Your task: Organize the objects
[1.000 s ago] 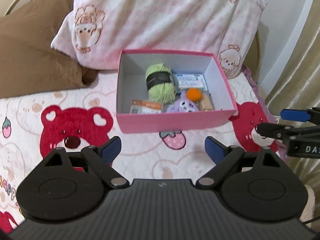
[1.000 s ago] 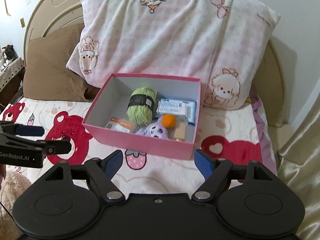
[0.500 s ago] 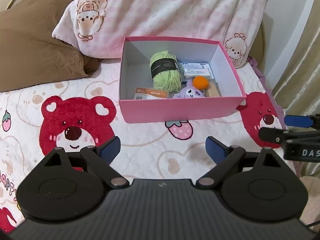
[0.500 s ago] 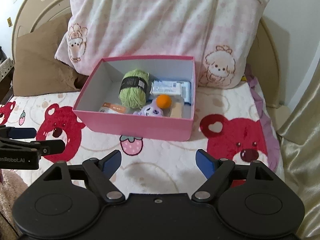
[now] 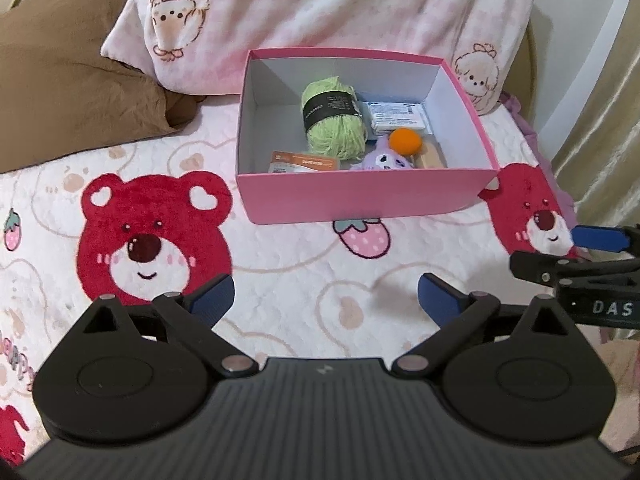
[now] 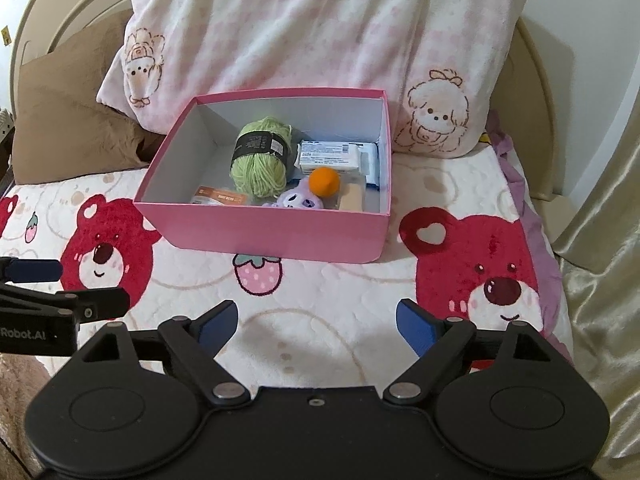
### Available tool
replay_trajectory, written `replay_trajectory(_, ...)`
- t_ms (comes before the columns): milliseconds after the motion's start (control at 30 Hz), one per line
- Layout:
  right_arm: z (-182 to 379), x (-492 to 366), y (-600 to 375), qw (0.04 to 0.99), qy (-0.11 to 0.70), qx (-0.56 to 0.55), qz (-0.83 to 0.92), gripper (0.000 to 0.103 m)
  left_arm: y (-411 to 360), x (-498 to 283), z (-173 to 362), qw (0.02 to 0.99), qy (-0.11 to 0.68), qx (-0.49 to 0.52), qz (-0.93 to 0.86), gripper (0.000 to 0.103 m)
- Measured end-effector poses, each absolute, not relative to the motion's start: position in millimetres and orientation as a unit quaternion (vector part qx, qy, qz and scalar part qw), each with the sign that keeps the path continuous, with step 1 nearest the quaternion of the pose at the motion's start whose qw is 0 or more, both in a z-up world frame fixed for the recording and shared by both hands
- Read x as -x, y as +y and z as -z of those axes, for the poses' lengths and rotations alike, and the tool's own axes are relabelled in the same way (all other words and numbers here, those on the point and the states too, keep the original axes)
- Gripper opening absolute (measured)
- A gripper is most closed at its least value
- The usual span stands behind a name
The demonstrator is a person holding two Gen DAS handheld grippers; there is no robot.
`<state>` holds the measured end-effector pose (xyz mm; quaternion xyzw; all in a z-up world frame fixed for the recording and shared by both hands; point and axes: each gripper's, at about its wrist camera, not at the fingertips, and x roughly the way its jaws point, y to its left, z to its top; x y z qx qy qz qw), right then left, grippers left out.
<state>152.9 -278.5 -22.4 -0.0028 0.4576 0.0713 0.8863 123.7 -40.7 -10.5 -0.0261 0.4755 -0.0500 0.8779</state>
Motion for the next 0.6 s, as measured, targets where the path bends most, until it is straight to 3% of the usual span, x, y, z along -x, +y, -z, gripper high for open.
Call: replay_trajectory(600,19.1,-151.0,-284.5,0.879,0.476,0.002,-0.038,0.093,-35.4,-123.4,6.4,0.876,0.479,0.026,0.048,0.100)
